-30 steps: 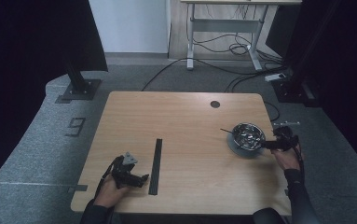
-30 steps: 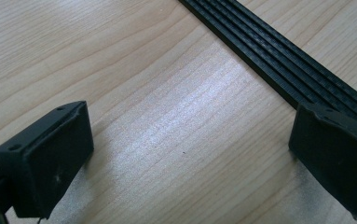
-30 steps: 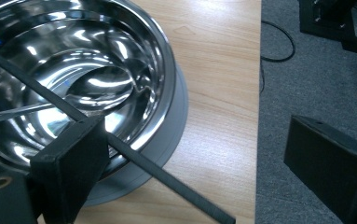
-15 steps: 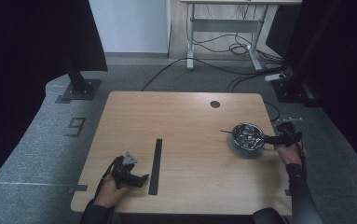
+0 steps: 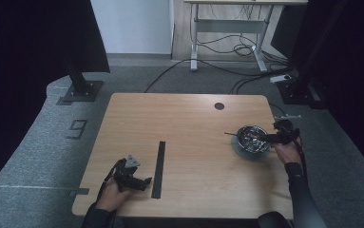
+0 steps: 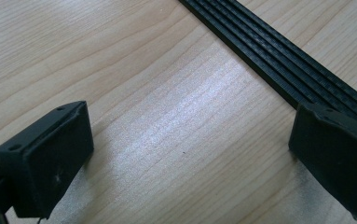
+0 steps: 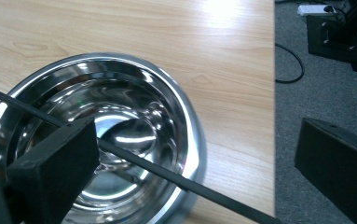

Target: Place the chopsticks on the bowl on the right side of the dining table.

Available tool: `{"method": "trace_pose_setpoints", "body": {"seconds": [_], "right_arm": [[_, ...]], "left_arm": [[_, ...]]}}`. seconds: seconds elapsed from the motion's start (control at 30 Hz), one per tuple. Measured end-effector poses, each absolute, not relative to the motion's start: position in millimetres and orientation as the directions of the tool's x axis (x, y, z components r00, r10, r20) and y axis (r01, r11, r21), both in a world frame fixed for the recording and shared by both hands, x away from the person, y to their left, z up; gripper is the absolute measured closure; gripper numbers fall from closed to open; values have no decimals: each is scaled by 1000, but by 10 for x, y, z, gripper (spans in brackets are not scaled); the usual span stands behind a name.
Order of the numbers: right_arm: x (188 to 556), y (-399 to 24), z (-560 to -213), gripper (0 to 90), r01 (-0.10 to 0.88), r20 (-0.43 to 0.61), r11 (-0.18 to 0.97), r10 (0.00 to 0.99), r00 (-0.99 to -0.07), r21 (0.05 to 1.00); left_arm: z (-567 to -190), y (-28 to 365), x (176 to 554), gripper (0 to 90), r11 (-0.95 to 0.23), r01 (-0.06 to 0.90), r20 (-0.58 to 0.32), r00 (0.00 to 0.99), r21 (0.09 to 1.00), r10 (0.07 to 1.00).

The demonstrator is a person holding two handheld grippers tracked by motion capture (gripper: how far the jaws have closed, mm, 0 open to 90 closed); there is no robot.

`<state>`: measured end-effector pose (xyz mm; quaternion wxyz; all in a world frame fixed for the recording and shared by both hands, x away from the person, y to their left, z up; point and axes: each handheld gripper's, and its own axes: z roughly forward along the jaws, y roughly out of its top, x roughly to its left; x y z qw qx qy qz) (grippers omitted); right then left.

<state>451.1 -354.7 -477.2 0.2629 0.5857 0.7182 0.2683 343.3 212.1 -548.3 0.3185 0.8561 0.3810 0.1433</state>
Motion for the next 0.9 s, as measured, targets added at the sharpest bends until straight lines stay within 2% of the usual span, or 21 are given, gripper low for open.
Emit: {"method": "trace_pose_setpoints", "body": {"seconds": [0.5,0.9], "right_arm": [[4810,-3174,-4928,0,710,-88,213,974,-209,671],[4837,-3103,-5001,0,718,-102,243,967,-234,653]], "left_arm": [[-5483,2121,3433,0,-507,561,3,669,655,744],[-5483,2121,3433,0,-507,561,3,669,655,743]]}}
